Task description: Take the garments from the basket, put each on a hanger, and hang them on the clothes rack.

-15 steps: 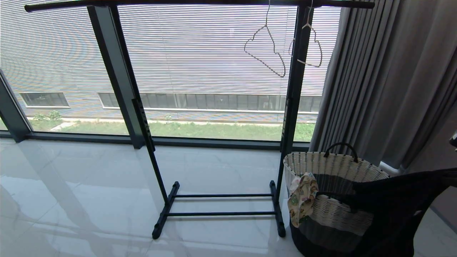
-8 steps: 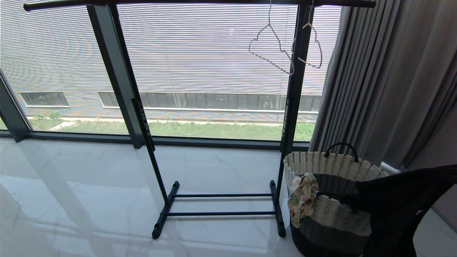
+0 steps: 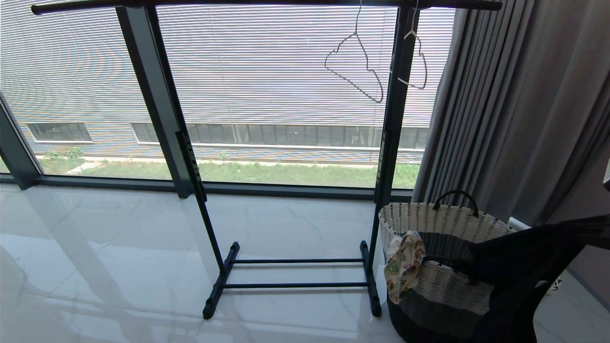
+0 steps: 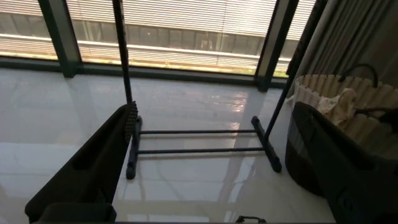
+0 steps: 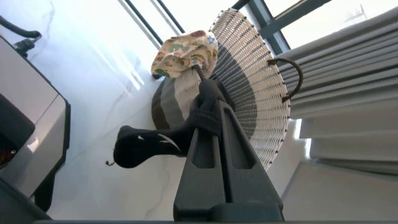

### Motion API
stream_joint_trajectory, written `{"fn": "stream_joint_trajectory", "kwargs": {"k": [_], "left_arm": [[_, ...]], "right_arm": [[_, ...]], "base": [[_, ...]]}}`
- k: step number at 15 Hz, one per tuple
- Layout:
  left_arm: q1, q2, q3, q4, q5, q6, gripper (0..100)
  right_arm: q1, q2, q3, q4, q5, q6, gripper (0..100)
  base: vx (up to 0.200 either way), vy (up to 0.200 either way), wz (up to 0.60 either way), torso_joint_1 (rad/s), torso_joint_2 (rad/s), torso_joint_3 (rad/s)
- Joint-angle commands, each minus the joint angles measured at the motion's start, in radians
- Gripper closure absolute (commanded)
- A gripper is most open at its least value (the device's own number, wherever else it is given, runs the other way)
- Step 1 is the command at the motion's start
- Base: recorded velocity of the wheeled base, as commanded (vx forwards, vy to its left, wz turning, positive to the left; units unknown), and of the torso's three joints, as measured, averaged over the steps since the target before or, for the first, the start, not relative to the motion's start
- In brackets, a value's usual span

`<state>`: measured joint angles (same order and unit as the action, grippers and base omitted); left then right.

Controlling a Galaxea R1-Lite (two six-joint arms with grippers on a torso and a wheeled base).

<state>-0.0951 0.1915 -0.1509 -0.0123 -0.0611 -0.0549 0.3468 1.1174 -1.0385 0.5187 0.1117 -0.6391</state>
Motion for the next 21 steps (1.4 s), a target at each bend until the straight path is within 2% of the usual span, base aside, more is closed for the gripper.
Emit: {"fn": "stream_joint_trajectory", "kwargs": {"k": [1,3,5,6,8,11,14,17,20,21], "left_arm": [[-0.015,0.626,-0.446,-0.233,0.023,-0.160,0],[-0.097,0.809,-0.538,-0.304,0.029,-0.161,0],[-0.259,0.976,-0.619,-0.316,0.067,-0.157,0],[-0.360,1.060,-0.670,-0.317,0.109,-0.158,0],[-0.508,1.234,-0.743,-0.317,0.182,-0.158,0],[-0.663,1.428,-0.793,-0.321,0.196,-0.161,0],[-0.746,1.550,-0.823,-0.360,0.164,-0.164,0],[-0.775,1.616,-0.823,-0.400,0.087,-0.166,0],[-0.796,1.646,-0.825,-0.452,-0.026,-0.180,0],[-0.796,1.657,-0.825,-0.463,-0.039,-0.180,0]], "right_arm": [[0.043,0.016,0.000,-0.003,0.002,0.004,100],[0.075,0.027,0.000,-0.020,0.002,0.045,100],[0.130,0.045,0.002,-0.062,0.006,0.122,100],[0.153,0.058,-0.002,-0.098,0.019,0.161,100],[0.192,0.090,-0.003,-0.180,0.020,0.210,100],[0.227,0.148,-0.005,-0.281,0.022,0.243,100],[0.294,0.217,-0.044,-0.364,0.022,0.328,100],[0.317,0.274,-0.097,-0.371,0.022,0.334,100],[0.350,0.286,-0.129,-0.379,0.020,0.337,100],[0.353,0.285,-0.129,-0.378,0.019,0.337,100]], "base": [[0.000,0.000,0.00,0.000,0.00,0.000],[0.000,0.000,0.00,0.000,0.00,0.000],[0.000,0.000,0.00,0.000,0.00,0.000],[0.000,0.000,0.00,0.000,0.00,0.000],[0.000,0.000,0.00,0.000,0.00,0.000],[0.000,0.000,0.00,0.000,0.00,0.000],[0.000,0.000,0.00,0.000,0.00,0.000],[0.000,0.000,0.00,0.000,0.00,0.000],[0.000,0.000,0.00,0.000,0.00,0.000],[0.000,0.000,0.00,0.000,0.00,0.000]]}}
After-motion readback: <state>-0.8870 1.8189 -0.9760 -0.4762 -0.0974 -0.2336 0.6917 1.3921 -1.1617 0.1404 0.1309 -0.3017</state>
